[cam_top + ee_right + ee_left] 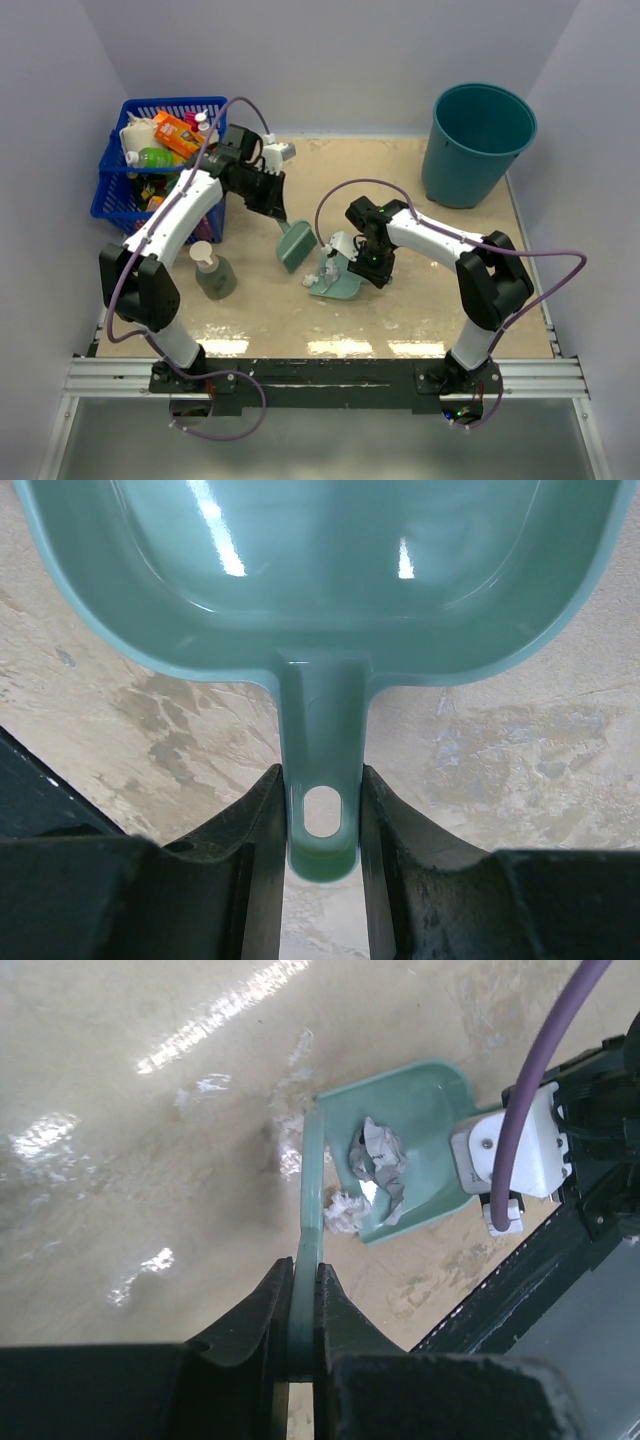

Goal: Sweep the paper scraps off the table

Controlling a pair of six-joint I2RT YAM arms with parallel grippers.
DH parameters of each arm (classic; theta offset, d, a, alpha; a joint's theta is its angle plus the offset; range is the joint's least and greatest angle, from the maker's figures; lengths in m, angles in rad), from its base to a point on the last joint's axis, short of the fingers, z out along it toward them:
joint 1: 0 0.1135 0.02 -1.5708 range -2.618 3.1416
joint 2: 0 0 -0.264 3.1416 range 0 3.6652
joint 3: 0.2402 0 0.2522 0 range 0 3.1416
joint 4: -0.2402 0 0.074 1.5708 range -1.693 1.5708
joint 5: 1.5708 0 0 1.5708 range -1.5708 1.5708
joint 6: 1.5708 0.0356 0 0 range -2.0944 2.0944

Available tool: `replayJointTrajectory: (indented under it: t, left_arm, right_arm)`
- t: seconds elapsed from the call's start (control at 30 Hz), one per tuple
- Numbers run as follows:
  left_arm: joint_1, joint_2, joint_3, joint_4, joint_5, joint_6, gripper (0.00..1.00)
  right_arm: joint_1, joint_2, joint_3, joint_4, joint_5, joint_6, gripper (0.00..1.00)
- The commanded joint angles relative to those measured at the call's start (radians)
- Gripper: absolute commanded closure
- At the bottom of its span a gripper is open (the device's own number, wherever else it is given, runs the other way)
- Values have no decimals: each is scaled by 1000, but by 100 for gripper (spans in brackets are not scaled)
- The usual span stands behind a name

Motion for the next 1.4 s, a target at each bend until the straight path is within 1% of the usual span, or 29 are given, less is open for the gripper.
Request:
replayJointTrajectory:
  t: [0.0, 0.1, 0.13, 0.17, 0.23, 0.3, 0.33, 0.37, 0.4, 0.43, 0.5, 0.53, 0.57, 0.6, 0.63, 0.77, 0.8, 0.83, 0.93, 1.1, 1.2, 1.23, 1.3, 1.33, 1.37]
  left_arm:
    - [37, -48, 81, -16, 43, 32, 100]
    - [36, -62, 55, -28, -153, 64, 100]
    - [36, -70, 39, -28, -287, 66, 100]
    - [36, -74, 21, -30, -339, 64, 100]
    - [36, -88, -48, -24, -396, 66, 100]
    - [34, -102, -121, -7, -371, 46, 100]
    - [33, -114, -145, 1, -318, 44, 100]
    - [30, -119, -165, 10, -287, 0, 100]
    - [21, -125, -197, 31, -252, -13, 100]
    - [13, -133, -211, 41, -191, -22, 100]
    - [-16, -130, -232, 64, -146, -48, 100]
    - [-25, -121, -234, 71, -90, -56, 100]
    - [-33, -114, -234, 82, -62, -72, 100]
    - [-50, -104, -223, 99, -34, -79, 100]
    - [-56, -73, -209, 102, 36, -80, 100]
    - [-62, -1, -120, 113, 176, -45, 100]
    - [-55, 8, -90, 131, 211, -39, 100]
    - [-49, 22, -80, 140, 282, -39, 100]
    - [-32, 40, -48, 159, 391, -28, 100]
    - [-9, 25, -44, 162, 429, -19, 100]
    - [-9, 27, -5, 141, 333, 6, 100]
    - [-9, 30, 13, 134, 248, 13, 100]
    - [-9, 34, 80, 115, 166, 32, 100]
    - [-9, 33, 100, 113, 85, 64, 100]
    - [-9, 34, 136, 111, 48, 94, 100]
  right_arm:
    - [2, -5, 27, 3, -9, 19, 100]
    - [0, -11, 23, 0, 7, 10, 100]
    - [0, -13, 20, -1, 11, 8, 100]
    - [2, -16, 18, -2, 14, 8, 100]
    - [1, -27, 3, -2, 29, 4, 100]
    - [0, -33, -11, -5, 60, -11, 100]
    - [0, -42, -28, -3, 72, -24, 100]
    - [0, -47, -34, -2, 85, -28, 100]
    - [2, -51, -40, -2, 98, -31, 100]
    - [4, -60, -49, -5, 99, -39, 100]
    - [7, -70, -55, -14, 117, -47, 100]
    - [10, -73, -65, -12, 129, -56, 100]
    - [14, -77, -71, -12, 135, -61, 100]
    - [22, -79, -77, -8, 141, -64, 100]
    - [25, -77, -83, -6, 145, -65, 100]
    - [33, -70, -75, -5, 120, -56, 100]
    - [33, -68, -74, -6, 114, -53, 100]
    - [33, -68, -71, -3, 108, -44, 100]
    - [33, -74, -74, 2, 103, -35, 100]
    - [31, -85, -94, 15, 57, -30, 100]
    - [31, -82, -95, 41, 34, -10, 100]
    - [33, -77, -97, 48, 27, -7, 100]
    - [31, -74, -101, 67, 22, -5, 100]
    - [33, -74, -105, 77, 20, -4, 100]
    - [33, -68, -108, 90, 20, -2, 100]
